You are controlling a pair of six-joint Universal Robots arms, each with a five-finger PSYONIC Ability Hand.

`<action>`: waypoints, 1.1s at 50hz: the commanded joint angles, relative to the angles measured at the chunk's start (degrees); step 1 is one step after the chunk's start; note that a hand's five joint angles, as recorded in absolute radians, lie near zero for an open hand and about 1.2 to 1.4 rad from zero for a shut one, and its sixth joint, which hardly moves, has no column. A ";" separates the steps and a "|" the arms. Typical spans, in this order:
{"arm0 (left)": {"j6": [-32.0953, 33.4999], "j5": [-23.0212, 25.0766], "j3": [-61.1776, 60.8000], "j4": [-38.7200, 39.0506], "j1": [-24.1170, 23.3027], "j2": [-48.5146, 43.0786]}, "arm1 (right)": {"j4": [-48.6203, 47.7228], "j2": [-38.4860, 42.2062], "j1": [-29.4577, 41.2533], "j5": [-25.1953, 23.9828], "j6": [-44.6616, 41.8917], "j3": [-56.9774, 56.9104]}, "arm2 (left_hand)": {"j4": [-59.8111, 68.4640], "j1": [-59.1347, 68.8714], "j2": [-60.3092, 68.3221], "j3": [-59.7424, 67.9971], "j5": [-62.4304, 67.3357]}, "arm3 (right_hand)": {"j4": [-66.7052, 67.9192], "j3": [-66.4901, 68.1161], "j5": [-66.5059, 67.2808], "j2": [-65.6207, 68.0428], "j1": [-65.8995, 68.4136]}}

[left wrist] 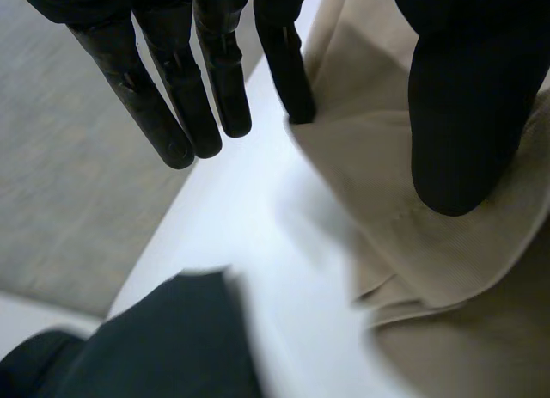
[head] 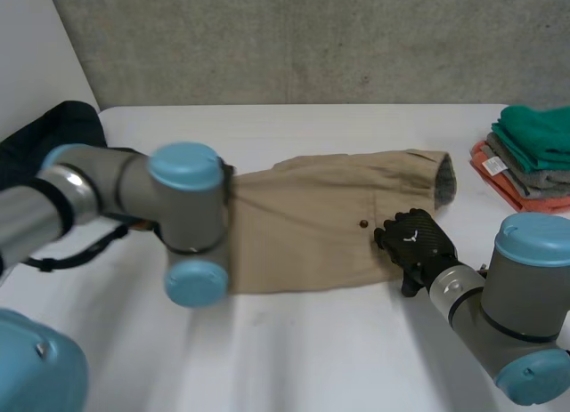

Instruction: Fold the laundry.

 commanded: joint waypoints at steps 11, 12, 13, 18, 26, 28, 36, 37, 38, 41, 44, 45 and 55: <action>-1.92 10.86 -17.88 1.85 6.12 15.53 | -2.14 -0.13 -0.75 0.68 0.13 -0.62 | -12.38 -12.65 -12.36 -12.43 -12.31 | 29.48 29.69 30.14 29.05 29.99; -1.92 11.83 -19.46 2.11 6.12 16.76 | -2.32 -0.13 -0.84 0.68 0.22 -0.71 | -13.06 -13.33 -13.03 -13.10 -12.98 | 34.68 34.89 35.34 34.25 35.19; -1.92 13.75 -22.96 3.07 6.12 19.47 | -2.49 -0.13 -0.93 0.42 0.13 -0.80 | -13.06 -13.33 -13.04 -13.10 -12.99 | 48.56 48.76 49.22 48.12 49.07; -1.30 17.89 -33.61 3.08 5.51 28.19 | -1.35 -0.39 -0.84 -0.81 0.75 -1.94 | -7.54 -7.81 -7.51 -7.58 -7.46 | 50.24 50.44 50.89 49.80 50.74; -1.30 19.13 -41.71 -0.17 3.05 31.28 | 5.67 -5.83 0.03 -2.66 6.37 -4.22 | 0.57 0.30 0.60 0.53 0.64 | 50.24 50.44 50.89 49.80 50.74; -1.39 18.87 -41.45 -0.35 3.13 30.14 | 7.60 -7.33 0.39 -2.57 7.86 -5.19 | -4.45 -4.72 -4.42 -4.49 -4.38 | 50.24 50.44 50.89 49.80 50.74; -2.09 18.69 -36.63 -2.02 4.46 21.97 | 18.58 -14.71 1.70 -2.40 18.92 -12.74 | -14.58 -14.85 -14.55 -14.62 -14.50 | 50.24 50.44 50.89 49.80 50.74; -2.09 18.69 -36.01 -2.02 4.37 21.52 | 19.64 -15.15 1.79 -2.40 19.99 -13.45 | -14.58 -14.85 -14.55 -14.62 -14.50 | 50.24 50.44 50.89 49.80 50.74; -2.18 18.60 -35.39 -1.93 4.19 21.08 | 20.35 -15.42 1.88 -2.49 20.60 -14.24 | -14.58 -14.85 -14.55 -14.62 -14.50 | 50.24 50.44 50.89 49.80 50.74; -2.88 18.08 -32.49 -1.14 3.66 18.71 | 23.87 -16.56 2.32 -2.57 23.33 -16.88 | -8.71 -8.98 -8.68 -8.75 -8.64 | 50.24 50.44 50.89 49.80 50.74; -3.67 16.41 -29.60 -0.79 3.40 16.26 | 26.76 -17.35 2.41 -2.31 25.09 -19.16 | 6.69 6.42 6.71 6.65 6.76 | 50.24 50.44 50.89 49.80 50.74; -3.67 15.88 -28.98 -0.79 3.40 15.90 | 27.12 -17.53 2.41 -2.31 25.35 -19.52 | 13.95 13.68 13.97 13.90 14.02 | 50.24 50.44 50.89 49.80 50.74; -4.90 10.08 -26.33 1.06 4.98 28.26 | 31.78 -19.37 1.36 -2.66 20.71 -25.58 | 46.80 46.53 46.83 46.76 46.88 | 50.24 50.44 50.89 49.80 50.74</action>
